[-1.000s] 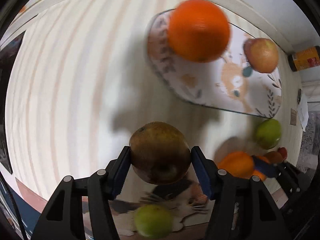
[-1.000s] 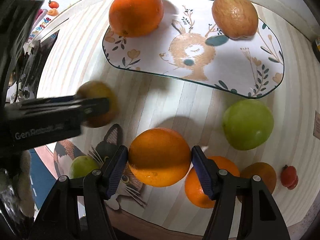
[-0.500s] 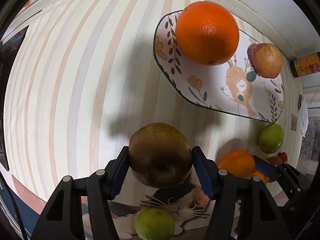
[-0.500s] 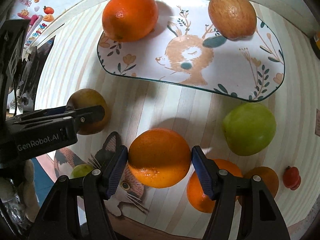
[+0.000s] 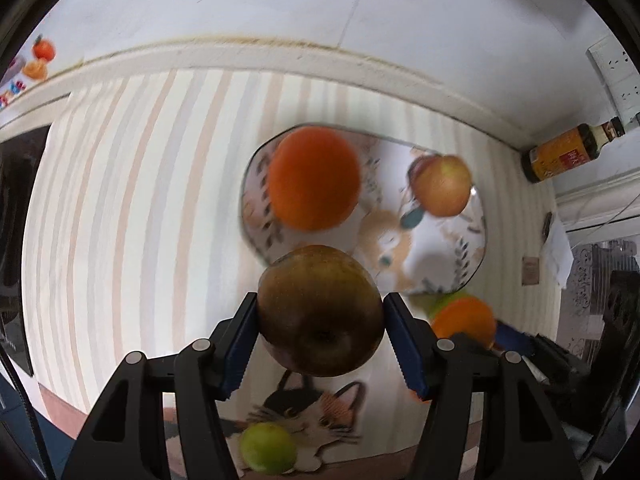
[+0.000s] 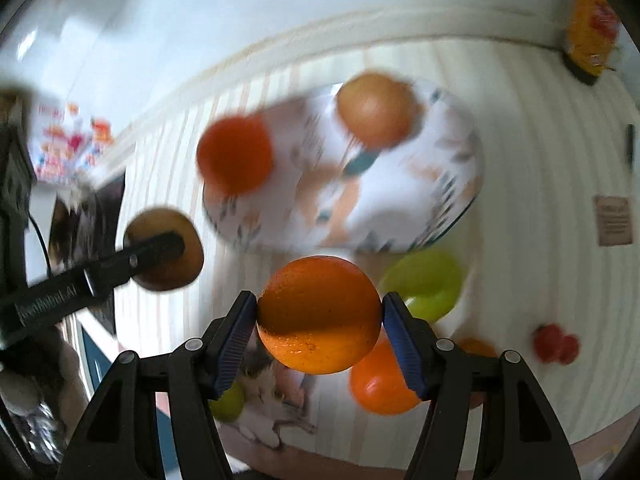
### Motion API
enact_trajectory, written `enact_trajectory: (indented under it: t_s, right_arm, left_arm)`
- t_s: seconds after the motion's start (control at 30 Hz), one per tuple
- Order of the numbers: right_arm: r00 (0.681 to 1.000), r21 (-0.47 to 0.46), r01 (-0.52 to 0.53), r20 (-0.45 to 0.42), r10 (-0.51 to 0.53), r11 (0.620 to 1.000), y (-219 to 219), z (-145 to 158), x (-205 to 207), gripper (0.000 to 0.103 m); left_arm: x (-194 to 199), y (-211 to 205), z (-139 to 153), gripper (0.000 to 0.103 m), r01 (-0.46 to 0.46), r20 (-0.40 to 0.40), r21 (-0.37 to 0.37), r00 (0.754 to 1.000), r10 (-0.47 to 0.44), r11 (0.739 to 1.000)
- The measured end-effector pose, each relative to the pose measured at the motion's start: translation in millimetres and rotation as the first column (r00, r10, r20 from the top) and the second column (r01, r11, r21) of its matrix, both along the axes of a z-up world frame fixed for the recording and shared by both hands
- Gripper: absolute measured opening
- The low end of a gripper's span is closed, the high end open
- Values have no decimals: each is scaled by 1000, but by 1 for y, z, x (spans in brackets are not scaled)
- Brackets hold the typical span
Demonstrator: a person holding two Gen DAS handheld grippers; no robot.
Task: Organize fruits
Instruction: 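Place the pear on the plate with the left tool while the right tool places the orange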
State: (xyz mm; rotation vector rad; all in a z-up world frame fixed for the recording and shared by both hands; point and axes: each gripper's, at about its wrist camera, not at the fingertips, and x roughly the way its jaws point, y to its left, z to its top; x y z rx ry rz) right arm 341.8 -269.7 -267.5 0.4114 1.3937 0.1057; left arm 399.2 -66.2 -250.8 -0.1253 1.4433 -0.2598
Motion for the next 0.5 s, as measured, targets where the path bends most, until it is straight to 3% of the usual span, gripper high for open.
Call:
enact_trajectory:
  t_s: [0.17, 0.33, 0.5]
  right_arm:
    - [996, -29, 86, 5, -86, 996, -40, -4, 29, 67]
    - [994, -38, 103, -19, -104, 994, -56, -28, 51, 67]
    - [987, 35, 159, -45, -157, 987, -70, -49, 62, 69]
  left_arm:
    - [23, -31, -15, 60, 11, -36, -15, 999, -11, 1000]
    - [42, -54, -47, 60, -35, -145, -67, 989, 25, 997]
    - [48, -65, -58, 60, -48, -196, -71, 980, 33, 996]
